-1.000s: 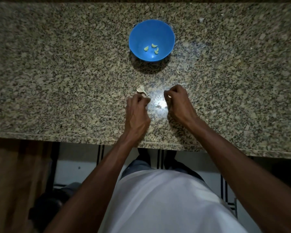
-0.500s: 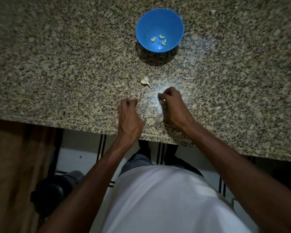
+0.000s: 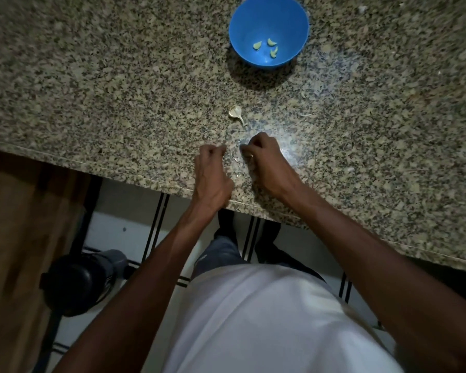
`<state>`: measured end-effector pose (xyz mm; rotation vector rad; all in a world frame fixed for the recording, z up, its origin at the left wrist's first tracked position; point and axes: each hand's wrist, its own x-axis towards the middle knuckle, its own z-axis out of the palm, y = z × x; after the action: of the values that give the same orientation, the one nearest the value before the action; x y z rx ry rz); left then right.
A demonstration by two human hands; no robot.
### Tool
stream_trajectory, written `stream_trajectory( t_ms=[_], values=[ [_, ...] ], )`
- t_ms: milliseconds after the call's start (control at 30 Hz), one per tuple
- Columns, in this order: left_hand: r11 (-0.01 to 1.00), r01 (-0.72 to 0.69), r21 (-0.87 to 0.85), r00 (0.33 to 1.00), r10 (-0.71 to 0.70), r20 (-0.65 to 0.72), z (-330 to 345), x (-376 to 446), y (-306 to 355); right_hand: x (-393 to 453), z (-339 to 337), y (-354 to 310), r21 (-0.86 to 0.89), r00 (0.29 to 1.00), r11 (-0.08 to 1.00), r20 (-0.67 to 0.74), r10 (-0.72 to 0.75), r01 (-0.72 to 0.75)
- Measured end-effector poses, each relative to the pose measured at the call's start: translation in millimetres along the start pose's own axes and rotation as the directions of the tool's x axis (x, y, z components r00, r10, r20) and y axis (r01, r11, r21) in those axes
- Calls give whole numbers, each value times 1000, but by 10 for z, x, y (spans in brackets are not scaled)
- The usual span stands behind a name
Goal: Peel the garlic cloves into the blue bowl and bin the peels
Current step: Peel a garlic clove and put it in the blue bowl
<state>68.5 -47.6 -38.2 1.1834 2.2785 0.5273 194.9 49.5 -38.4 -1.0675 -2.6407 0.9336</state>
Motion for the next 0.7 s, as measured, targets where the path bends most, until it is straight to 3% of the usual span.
stream_trajectory(
  t_ms=[100,233,333,467,600,700],
  values=[
    [994,-70,-89,997,71,12,26,-45,72,-86,15,-27,57,994,998,107,-21,15],
    [1000,-1,10,989,2,-148,-68,43,4,-249,-167,159,64,990,990,-61,127,-123],
    [989,1,148,998,9,-69,-27,89,36,-316,-160,122,14,987,990,-68,143,-143],
    [984,-170,53,983,166,75,145,-36,164,-353,-26,-71,81,996,993,-11,91,-90],
    [987,-156,31,988,156,-17,51,32,80,-289,-135,-29,87,987,984,-23,157,-155],
    [958,-265,111,959,249,137,-51,151,19,-159,-244,47,30,991,991,42,130,-131]
  ],
)
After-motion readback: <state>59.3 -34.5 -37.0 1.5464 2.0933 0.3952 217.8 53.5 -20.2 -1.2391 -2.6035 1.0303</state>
